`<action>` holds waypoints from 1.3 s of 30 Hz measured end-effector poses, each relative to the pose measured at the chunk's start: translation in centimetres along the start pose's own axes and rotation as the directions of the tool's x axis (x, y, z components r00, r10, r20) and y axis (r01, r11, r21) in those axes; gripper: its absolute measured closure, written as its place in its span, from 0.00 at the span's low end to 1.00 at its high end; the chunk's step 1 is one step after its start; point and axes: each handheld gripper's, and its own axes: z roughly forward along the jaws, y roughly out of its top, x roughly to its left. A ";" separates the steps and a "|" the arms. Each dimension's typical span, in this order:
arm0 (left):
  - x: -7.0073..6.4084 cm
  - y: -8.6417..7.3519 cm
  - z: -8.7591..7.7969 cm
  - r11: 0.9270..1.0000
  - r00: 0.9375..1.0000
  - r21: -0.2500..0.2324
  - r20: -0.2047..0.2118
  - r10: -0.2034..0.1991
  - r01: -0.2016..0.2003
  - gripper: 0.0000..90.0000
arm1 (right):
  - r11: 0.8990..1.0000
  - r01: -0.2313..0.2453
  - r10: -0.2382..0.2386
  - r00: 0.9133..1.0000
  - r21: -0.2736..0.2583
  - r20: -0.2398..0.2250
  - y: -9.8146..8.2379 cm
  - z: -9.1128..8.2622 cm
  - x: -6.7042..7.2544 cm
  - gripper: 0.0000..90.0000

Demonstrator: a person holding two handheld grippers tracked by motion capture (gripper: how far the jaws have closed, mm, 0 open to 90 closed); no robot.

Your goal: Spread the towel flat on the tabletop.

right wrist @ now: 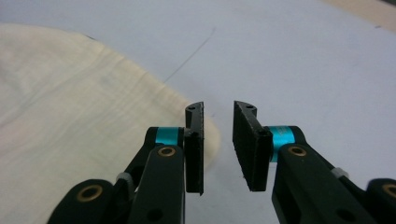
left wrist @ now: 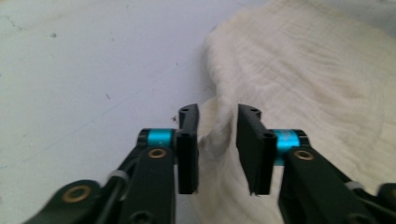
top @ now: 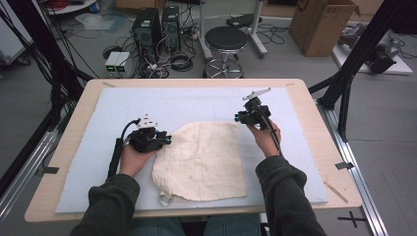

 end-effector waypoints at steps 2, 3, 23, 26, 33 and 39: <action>0.2 0.0 0.0 1.000 1.000 -0.007 0.014 -0.024 0.024 0.66 | 1.000 0.010 -0.010 0.998 -0.007 -0.060 -0.2 0.0 0.4 0.80; 0.3 0.0 0.0 1.000 0.999 -0.010 0.028 -0.029 0.029 0.63 | 0.999 0.021 -0.023 0.996 -0.025 -0.090 -0.3 -0.1 0.8 0.79; -4.5 -0.4 0.7 0.976 0.971 0.107 0.166 0.171 -0.190 0.77 | 0.978 0.205 -0.185 0.938 0.039 -0.292 -8.3 -2.0 7.2 0.85; -4.5 -0.4 0.8 0.977 0.968 0.108 0.196 0.159 -0.183 0.72 | 0.981 0.193 -0.177 0.941 0.027 -0.288 -8.7 -2.2 7.1 0.85; -2.7 0.7 0.3 0.998 0.987 0.008 0.154 0.053 -0.055 0.76 | 0.979 0.204 -0.191 0.940 0.016 -0.282 -8.9 -2.3 7.3 0.85; -1.2 0.9 1.6 0.999 0.998 0.046 0.056 -0.017 0.015 0.88 | 0.981 0.193 -0.181 0.938 0.014 -0.295 -9.0 -2.2 7.1 0.85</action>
